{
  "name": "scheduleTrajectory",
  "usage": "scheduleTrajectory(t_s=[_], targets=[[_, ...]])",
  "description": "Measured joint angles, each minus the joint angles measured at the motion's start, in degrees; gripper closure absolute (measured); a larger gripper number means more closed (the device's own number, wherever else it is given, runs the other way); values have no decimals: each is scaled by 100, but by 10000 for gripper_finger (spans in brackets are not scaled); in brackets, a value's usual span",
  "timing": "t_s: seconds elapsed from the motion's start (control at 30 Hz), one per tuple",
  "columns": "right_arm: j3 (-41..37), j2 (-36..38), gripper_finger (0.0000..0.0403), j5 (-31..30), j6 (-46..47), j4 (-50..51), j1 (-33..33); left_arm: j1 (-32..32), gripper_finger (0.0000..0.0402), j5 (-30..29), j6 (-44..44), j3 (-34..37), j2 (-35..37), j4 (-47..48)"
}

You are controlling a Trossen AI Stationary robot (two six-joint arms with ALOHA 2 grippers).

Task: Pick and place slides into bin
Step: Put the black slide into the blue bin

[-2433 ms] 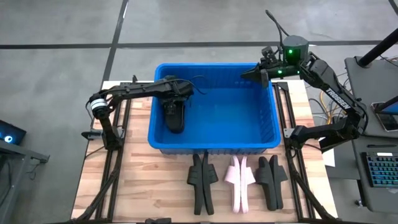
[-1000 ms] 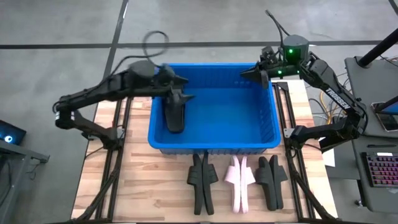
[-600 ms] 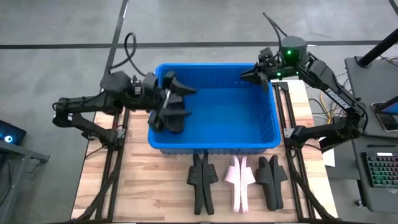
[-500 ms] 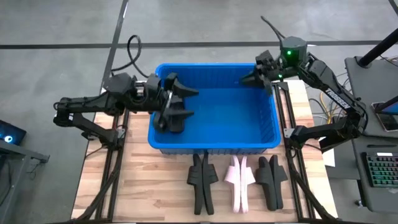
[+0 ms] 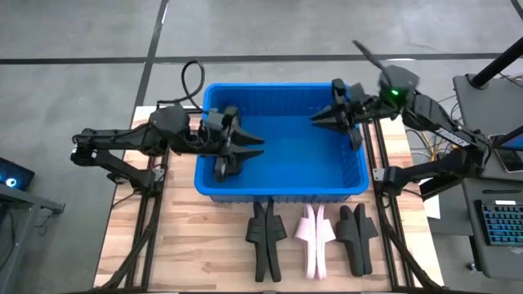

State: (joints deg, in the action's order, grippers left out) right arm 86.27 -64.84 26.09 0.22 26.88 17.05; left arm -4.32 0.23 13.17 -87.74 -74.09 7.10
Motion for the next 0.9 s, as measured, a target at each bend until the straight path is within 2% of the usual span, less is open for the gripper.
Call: scheduleTrajectory(t_s=[0.07, 0.13, 0.3, 0.4, 0.5, 0.63, 0.7, 0.73, 0.83, 0.9], targets=[[8, 84, 344, -513, 10, -217, -346, 2, 320, 137, 1, 2, 83, 175], [12, 116, 344, -703, 21, -366, -609, 8, 333, 396, 7, 2, 136, 309], [12, 56, 340, -788, 586, -443, -993, 4, 331, 1895, 15, 2, 149, 331], [-16, 0, 340, -985, 1254, -459, -1136, -32, 309, 2379, 424, 5, 139, 446], [-98, -86, 342, -1069, 1280, -494, -1368, -92, 273, 3153, 571, 10, 26, 412], [-276, -180, 341, -1953, 1129, -682, -1740, -182, 207, 4010, 594, 17, -173, 422], [-349, -243, 342, -2566, 1030, -770, -1924, -204, 177, 3923, 582, 15, -298, 444], [-376, -258, 343, -2839, 1026, -812, -2009, -225, 169, 3684, 595, 15, -350, 533], [-434, -358, 347, -3357, 1046, -936, -2230, -406, 162, 3103, 202, 22, -420, 1428], [-449, -426, 349, -3547, 1055, -1039, -2323, -576, 161, 2502, -64, 22, -431, 2064]])
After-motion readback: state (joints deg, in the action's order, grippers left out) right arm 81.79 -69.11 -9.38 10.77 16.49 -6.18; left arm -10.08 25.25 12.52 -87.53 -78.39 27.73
